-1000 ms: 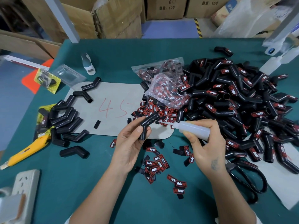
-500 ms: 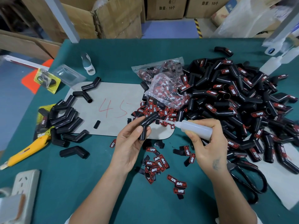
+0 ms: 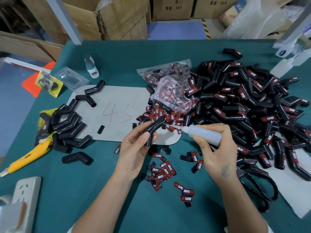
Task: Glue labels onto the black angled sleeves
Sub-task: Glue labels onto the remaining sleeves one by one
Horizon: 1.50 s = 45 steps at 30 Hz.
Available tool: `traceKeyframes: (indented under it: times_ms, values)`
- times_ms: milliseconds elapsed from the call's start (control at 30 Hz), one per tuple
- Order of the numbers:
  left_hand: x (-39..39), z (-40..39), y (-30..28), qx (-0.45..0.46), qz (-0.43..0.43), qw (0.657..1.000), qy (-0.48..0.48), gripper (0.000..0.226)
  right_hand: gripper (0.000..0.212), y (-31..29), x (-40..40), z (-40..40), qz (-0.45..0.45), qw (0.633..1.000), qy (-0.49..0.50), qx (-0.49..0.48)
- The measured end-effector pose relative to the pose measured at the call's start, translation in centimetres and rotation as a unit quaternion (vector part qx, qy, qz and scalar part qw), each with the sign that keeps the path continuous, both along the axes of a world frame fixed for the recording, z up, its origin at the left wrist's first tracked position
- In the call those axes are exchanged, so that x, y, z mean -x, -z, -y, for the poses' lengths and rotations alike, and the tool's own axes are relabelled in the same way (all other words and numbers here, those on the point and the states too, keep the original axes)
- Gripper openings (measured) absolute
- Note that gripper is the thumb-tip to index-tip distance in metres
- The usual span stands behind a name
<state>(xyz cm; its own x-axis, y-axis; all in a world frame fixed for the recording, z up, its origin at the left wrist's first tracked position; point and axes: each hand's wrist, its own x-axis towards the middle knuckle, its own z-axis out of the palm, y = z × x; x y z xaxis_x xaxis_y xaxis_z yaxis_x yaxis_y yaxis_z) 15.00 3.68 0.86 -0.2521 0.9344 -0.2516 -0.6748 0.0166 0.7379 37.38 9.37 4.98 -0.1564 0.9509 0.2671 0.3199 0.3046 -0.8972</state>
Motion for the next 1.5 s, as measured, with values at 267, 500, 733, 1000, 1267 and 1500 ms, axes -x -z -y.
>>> traceKeyframes:
  times_ms: [267,500,733,1000,1267,1500]
  values:
    - [-0.12,-0.02,-0.02,0.000,-0.014,1.000,-0.002,0.054,0.028,-0.06,0.00,0.03,-0.003,1.000,0.006,-0.003]
    - [-0.02,-0.05,0.15,-0.006,-0.014,1.000,-0.002,0.054,0.028,0.09,-0.09,0.02,0.001,1.000,-0.002,-0.007]
    - [0.05,-0.02,0.31,-0.007,-0.019,1.000,-0.003,0.054,0.029,-0.09,0.22,0.28,-0.001,1.000,-0.018,-0.017]
    - [0.00,-0.02,0.20,-0.010,-0.017,1.000,-0.003,0.051,0.031,-0.14,0.23,0.30,0.004,0.999,-0.026,-0.019]
    - [-0.08,-0.07,-0.06,-0.008,-0.010,1.000,-0.005,0.051,0.031,-0.30,0.32,0.34,0.006,0.999,-0.033,-0.023]
    - [-0.19,-0.03,-0.09,0.006,-0.008,1.000,-0.012,0.035,0.031,-0.21,0.31,0.30,-0.002,1.000,-0.023,-0.018]
